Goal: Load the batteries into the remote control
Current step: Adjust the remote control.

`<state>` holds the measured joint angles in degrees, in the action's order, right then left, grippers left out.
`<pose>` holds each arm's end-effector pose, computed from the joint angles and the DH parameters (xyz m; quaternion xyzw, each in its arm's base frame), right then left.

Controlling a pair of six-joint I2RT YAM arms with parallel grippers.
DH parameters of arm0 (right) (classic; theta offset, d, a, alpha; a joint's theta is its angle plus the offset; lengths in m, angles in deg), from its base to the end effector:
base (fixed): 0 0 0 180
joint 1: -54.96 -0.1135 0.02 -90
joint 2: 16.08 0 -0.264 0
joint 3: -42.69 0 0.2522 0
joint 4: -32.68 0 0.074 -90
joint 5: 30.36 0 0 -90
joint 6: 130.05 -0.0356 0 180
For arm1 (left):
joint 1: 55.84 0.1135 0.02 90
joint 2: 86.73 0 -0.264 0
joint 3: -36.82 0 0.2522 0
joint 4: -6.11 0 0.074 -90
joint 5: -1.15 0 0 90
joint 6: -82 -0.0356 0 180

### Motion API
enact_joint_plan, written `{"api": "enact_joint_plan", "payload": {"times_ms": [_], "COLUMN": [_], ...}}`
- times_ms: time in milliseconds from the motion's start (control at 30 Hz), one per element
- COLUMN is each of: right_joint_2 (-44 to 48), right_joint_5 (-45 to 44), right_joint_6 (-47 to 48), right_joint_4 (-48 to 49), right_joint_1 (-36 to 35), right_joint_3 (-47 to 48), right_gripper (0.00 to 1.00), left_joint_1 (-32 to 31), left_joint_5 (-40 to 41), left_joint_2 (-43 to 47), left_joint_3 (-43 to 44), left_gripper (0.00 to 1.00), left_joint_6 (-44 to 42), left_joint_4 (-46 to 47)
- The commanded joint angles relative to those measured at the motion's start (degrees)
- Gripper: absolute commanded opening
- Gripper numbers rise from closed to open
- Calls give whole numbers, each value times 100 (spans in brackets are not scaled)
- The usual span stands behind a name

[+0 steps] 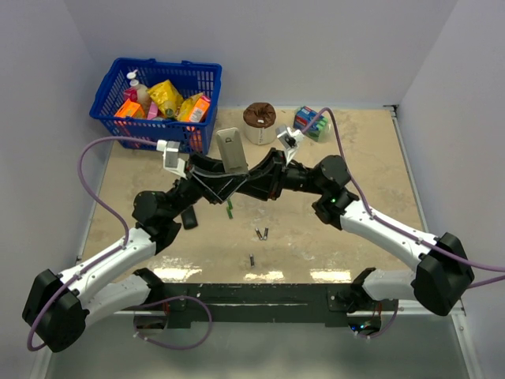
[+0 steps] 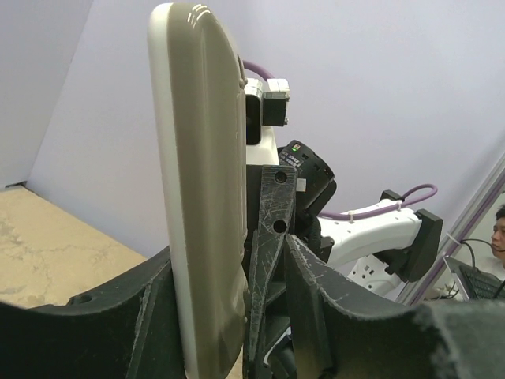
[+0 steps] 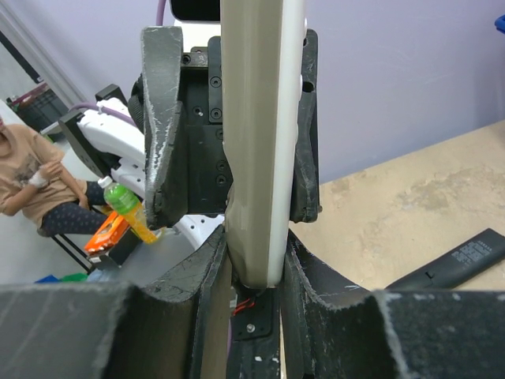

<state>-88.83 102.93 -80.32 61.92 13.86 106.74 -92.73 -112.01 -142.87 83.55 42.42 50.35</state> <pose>0.1984 0.2055 0.3625 -0.3070 0.5273 0.6573 0.4423 0.1590 -0.1369 0.3525 0.1232 0.4714 -0.6666 0.5640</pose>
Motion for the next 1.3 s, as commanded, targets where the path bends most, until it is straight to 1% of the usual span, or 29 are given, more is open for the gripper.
{"api": "enact_joint_plan", "payload": {"times_ms": [0, 100, 200, 400, 500, 800, 833, 867, 933, 1033, 1067, 1100, 1133, 1167, 1200, 1233, 1267], "right_joint_2": [33, 24, 15, 42, 59, 59, 59, 77, 77, 94, 129, 147, 182, 295, 357, 445, 594], "right_joint_5": [-4, -13, -22, -136, -215, -382, -400, -409, -426, -426, -444, -435, -453, -549, -636, -733, -960], "right_joint_6": [37, -7, -33, -104, -130, -297, -297, -297, -280, -227, -192, -70, 45, 168, 404, 519, 720], "right_joint_4": [252, 323, 375, 481, 533, 780, 788, 789, 745, 631, 569, 316, 114, -123, -578, -817, -1072], "right_joint_1": [-12, -21, -21, -12, -12, -12, -21, -21, -12, -12, -12, -21, -12, -21, -12, -21, -21], "right_joint_3": [17, 25, 8, -71, -98, -185, -203, -212, -221, -238, -238, -195, -168, -133, -80, -45, -1], "right_gripper": [0, 0, 0, 0, 0, 0, 0, 0, 0, 0, 0, 0, 4, 10, 17, 31, 38], "left_joint_1": [-29, -29, -29, -21, -29, -29, -21, -21, -21, -21, -21, -12, -12, -12, -12, -12, -12], "left_joint_5": [119, 101, 83, -31, -13, 74, 83, 83, 92, 118, 127, 153, 180, 224, 320, 382, 469], "left_joint_2": [86, 77, 77, 24, 24, 42, 50, 59, 85, 147, 182, 217, 313, 375, 428, 576, 647], "left_joint_3": [-1, -45, -71, -115, -194, -335, -361, -370, -353, -344, -327, -309, -248, -204, -169, -73, -28], "left_gripper": [51, 49, 43, 42, 42, 43, 39, 33, 29, 19, 13, 10, 7, 2, 0, 0, 0], "left_joint_6": [47, 83, 92, 153, 223, 320, 311, 303, 259, 101, 22, -188, -320, -478, -871, -1119, -1374], "left_joint_4": [493, 563, 607, 757, 959, 1161, 1170, 1179, 1135, 1021, 916, 811, 662, 303, 91, -146, -705]}}
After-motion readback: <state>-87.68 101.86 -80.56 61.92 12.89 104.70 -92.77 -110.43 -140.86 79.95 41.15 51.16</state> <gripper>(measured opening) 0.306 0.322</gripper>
